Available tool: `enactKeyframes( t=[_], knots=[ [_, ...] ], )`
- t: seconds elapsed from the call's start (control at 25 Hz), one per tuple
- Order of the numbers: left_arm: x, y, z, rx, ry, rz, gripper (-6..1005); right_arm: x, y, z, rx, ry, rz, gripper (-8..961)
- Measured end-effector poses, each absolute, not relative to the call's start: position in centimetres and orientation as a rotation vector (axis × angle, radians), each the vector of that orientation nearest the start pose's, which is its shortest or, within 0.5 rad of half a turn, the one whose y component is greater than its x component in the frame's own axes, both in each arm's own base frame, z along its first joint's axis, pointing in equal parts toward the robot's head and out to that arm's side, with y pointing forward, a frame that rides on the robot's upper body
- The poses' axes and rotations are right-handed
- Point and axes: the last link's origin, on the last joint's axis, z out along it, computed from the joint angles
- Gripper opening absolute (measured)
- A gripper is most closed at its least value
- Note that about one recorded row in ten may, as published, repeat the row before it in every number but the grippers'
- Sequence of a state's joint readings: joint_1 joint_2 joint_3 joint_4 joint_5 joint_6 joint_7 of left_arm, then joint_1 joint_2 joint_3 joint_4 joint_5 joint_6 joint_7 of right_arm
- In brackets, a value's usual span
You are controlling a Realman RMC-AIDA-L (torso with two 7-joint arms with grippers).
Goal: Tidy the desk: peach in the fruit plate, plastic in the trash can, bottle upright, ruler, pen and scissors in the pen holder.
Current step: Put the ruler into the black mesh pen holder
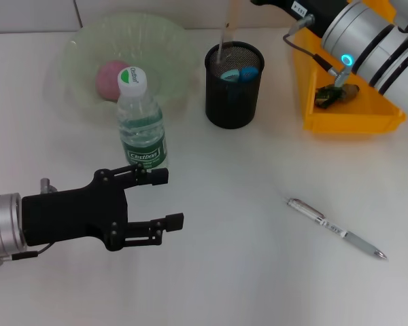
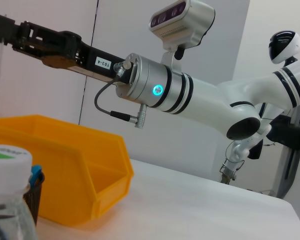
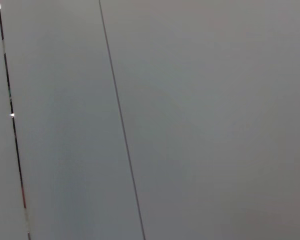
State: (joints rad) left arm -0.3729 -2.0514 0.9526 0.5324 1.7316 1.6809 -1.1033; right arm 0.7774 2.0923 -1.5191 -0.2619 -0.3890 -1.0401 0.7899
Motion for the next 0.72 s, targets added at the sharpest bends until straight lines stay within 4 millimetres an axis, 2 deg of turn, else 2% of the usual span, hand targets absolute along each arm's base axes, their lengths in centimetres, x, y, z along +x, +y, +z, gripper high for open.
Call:
enactKeyframes(
  t=[0.4, 0.64, 0.72],
  knots=[
    [-27.67, 26.24, -2.33, -2.823, -0.441, -0.922, 813, 16.09, 42.02, -4.59, -2.136, 0.54, 1.151, 473],
    [-27.68, 26.17, -2.38, -2.823, -0.444, -0.923, 813, 16.0, 41.79, -4.29, -2.134, 0.589, 1.204, 642],
    [-27.73, 26.16, -2.41, -2.823, -0.446, -0.919, 813, 16.21, 41.54, -3.83, -2.13, 0.6, 1.233, 642]
  ],
)
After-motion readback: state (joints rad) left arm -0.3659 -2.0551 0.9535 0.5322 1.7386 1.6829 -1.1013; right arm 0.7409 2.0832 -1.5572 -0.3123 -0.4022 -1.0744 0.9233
